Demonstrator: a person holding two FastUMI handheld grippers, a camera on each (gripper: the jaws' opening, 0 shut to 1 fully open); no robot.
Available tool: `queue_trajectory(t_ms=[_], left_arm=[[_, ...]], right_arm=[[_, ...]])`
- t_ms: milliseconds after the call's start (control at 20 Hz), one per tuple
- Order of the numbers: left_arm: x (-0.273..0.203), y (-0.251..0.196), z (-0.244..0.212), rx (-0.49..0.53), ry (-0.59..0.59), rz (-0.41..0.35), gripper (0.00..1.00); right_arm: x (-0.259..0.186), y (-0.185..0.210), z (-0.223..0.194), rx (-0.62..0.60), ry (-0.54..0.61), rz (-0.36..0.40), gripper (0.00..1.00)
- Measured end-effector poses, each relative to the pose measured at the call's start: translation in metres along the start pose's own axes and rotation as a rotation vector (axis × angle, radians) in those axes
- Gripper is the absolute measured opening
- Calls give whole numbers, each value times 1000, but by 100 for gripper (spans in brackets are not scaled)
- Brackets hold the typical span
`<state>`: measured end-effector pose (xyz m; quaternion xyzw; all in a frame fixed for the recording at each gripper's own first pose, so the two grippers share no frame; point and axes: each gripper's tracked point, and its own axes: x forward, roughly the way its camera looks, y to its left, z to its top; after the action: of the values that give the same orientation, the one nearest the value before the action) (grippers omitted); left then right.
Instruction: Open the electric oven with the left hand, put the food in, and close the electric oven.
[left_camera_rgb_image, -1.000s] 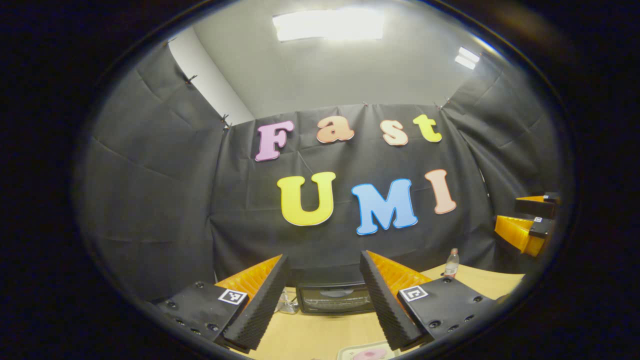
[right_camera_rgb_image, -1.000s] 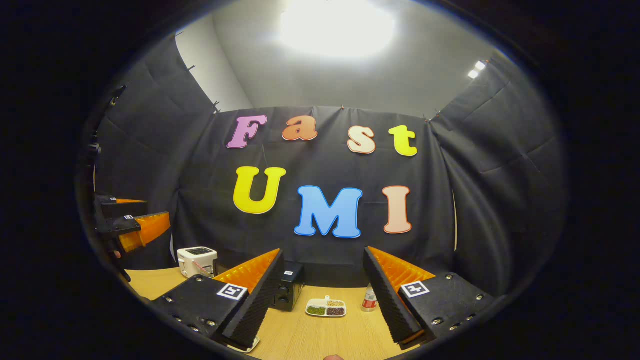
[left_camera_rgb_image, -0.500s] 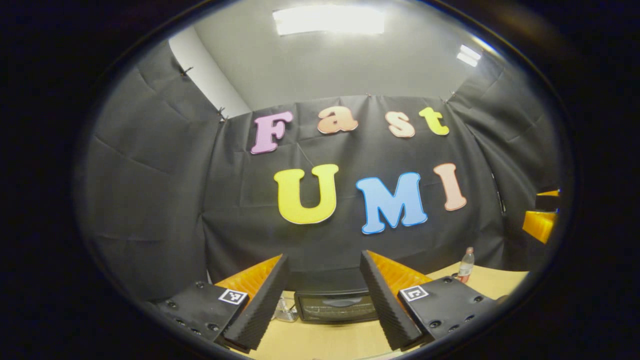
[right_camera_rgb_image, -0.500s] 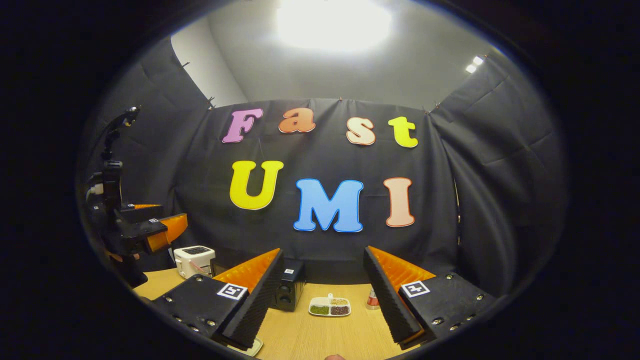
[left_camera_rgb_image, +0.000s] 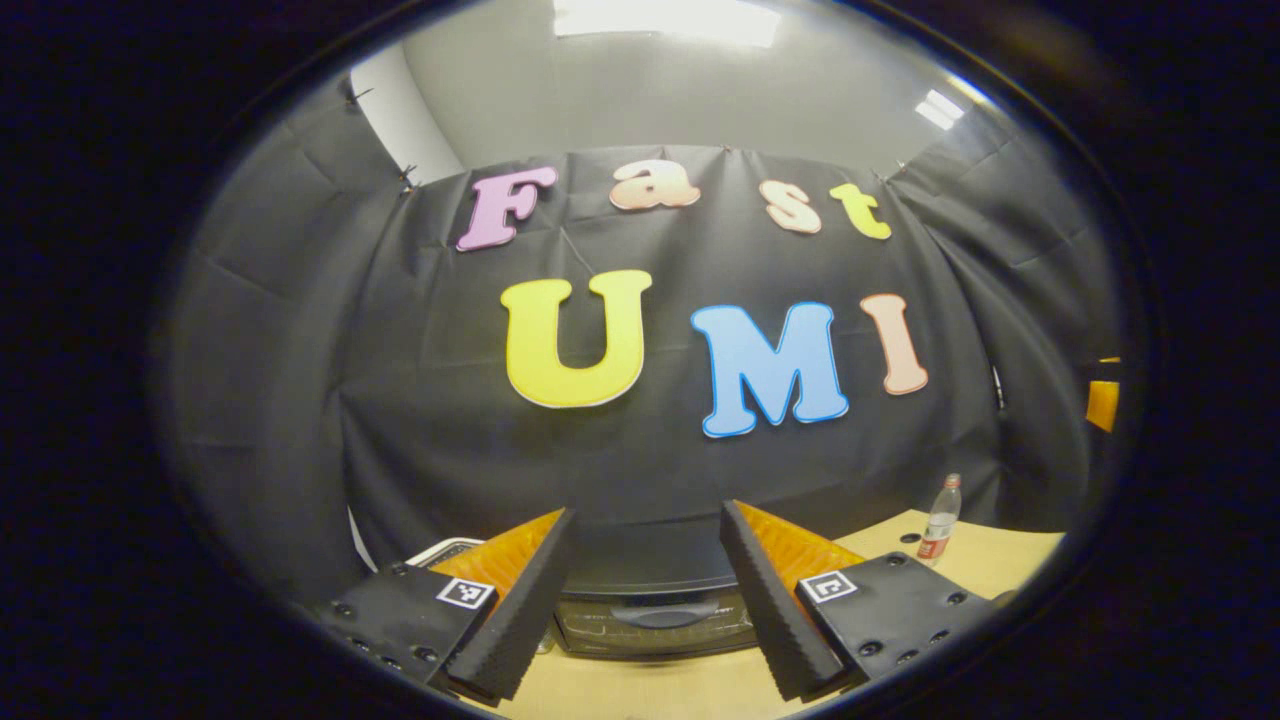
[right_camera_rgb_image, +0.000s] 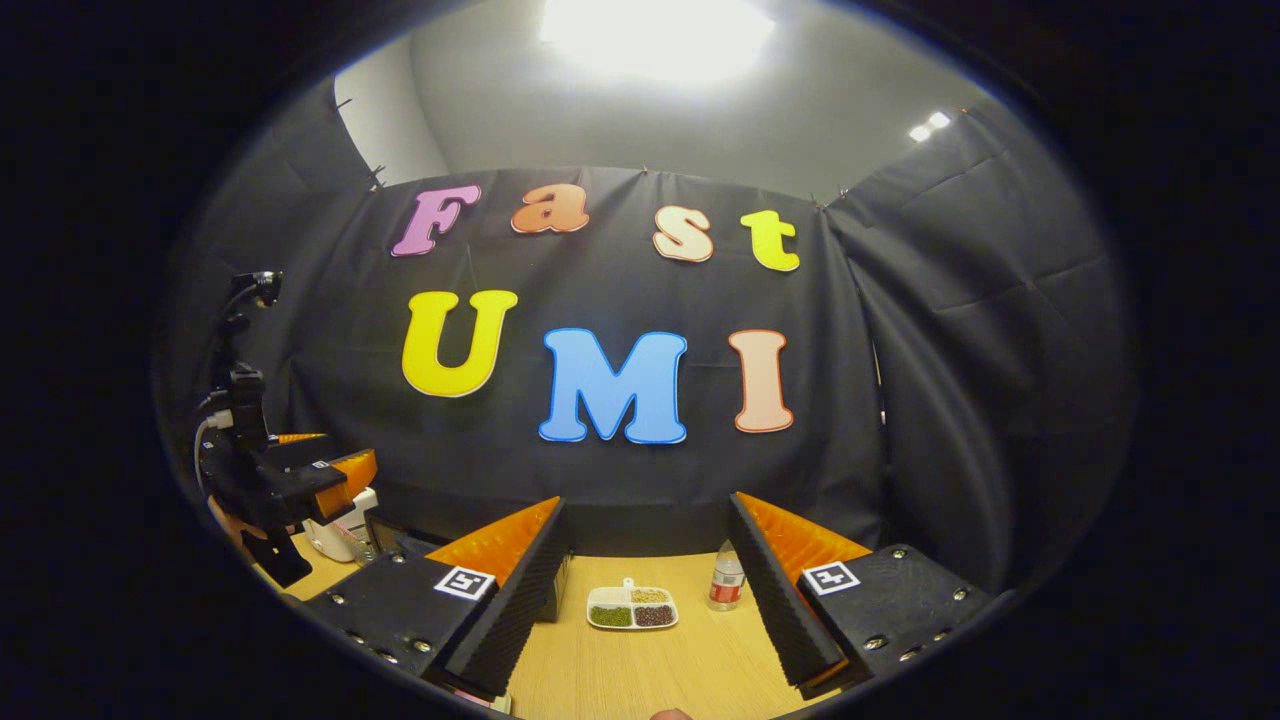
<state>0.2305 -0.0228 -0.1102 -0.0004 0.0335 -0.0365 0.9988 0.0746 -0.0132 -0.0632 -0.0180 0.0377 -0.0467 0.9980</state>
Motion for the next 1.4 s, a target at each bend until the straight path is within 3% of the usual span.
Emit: queue_trajectory(t_ms=[350, 450, 600, 700, 750, 900, 1200, 1250, 1300, 1350, 1400], left_arm=[[71, -6, -83, 48, 100, -45, 99], [88, -7, -108, 49, 141, -47, 92], [106, -10, -134, 52, 179, -39, 100], [110, -12, -148, 44, 199, -41, 100], [110, -13, -155, 37, 209, -41, 95], [114, -12, -175, 38, 235, -26, 99], [97, -13, -177, 1, 218, -3, 92], [90, -12, -181, -8, 230, 0, 92], [83, -13, -180, -14, 228, 2, 100], [75, -13, -182, -11, 237, 5, 96], [67, -13, -183, -5, 240, 9, 100]], right_arm=[[22, 4, -20, -43, 73, -47, 96], [28, 5, -25, -58, 94, -55, 96], [29, 10, -31, -69, 121, -50, 96], [30, 10, -30, -80, 124, -51, 96], [29, 10, -30, -88, 125, -51, 96], [25, 7, -33, -95, 139, -48, 96], [15, 0, -24, -106, 123, -40, 96], [12, -2, -22, -110, 118, -35, 96], [10, -3, -21, -113, 114, -28, 96], [7, -5, -19, -116, 111, -23, 96], [5, -6, -19, -117, 108, -20, 96]])
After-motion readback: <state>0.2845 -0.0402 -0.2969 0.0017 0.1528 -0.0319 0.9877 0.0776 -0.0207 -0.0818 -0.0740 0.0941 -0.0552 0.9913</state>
